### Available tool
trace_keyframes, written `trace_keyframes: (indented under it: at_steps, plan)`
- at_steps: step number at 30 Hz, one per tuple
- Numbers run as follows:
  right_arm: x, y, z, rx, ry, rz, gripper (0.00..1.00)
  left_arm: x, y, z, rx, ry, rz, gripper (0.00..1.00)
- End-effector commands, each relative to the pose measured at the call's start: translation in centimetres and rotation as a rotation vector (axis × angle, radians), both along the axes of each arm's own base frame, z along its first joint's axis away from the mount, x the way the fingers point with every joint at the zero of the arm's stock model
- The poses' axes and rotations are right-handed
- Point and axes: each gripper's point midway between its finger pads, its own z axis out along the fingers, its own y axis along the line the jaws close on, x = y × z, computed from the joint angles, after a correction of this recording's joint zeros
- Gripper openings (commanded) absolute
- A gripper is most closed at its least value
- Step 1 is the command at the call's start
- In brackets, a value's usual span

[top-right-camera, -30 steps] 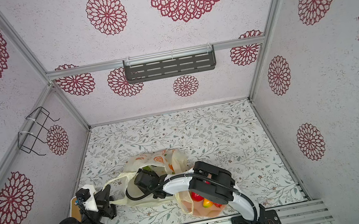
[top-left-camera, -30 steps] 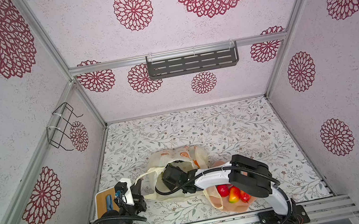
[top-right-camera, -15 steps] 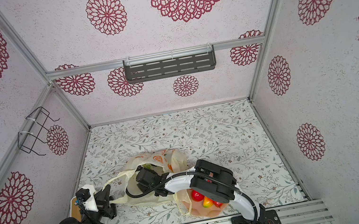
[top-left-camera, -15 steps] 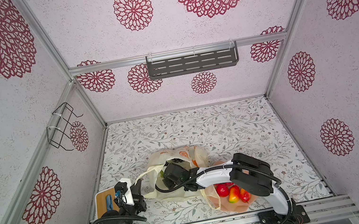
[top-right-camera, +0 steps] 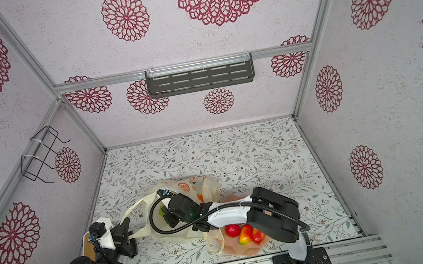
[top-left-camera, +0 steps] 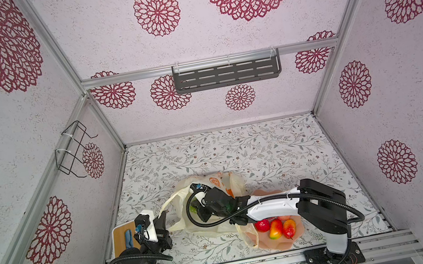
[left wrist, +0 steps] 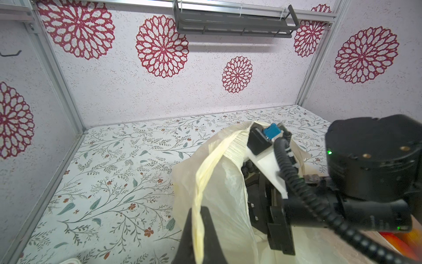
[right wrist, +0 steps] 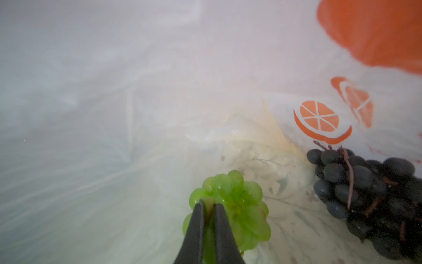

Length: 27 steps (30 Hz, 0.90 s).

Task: Take fruits out of the plastic bag
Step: Take out the fake fruit from the plastic bag.

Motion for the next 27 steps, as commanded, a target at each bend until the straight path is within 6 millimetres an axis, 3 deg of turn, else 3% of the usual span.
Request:
trace_keyframes:
  at_steps: [1,15,23,24,27]
  plan:
    - [-1.0,0.6,5.0,0.147,-0.064,0.068,0.03,0.0,0.4,0.5,-0.003,-0.022,0.019,0.00]
    - [-3.0,-1.9,10.8,0.289,-0.181,0.099,0.04,0.1,0.7,0.5,-0.007,-0.022,0.039,0.00]
    - [-5.7,-4.3,14.7,0.361,-0.274,0.178,0.05,0.3,1.2,0.4,-0.009,-0.021,0.070,0.00]
    - [-7.3,-4.1,15.1,0.369,-0.280,0.214,0.05,0.3,1.3,0.5,-0.011,-0.023,0.077,0.00]
    - [-8.2,-5.0,16.0,0.381,-0.312,0.237,0.05,0.3,1.5,0.4,-0.012,-0.021,0.093,0.01]
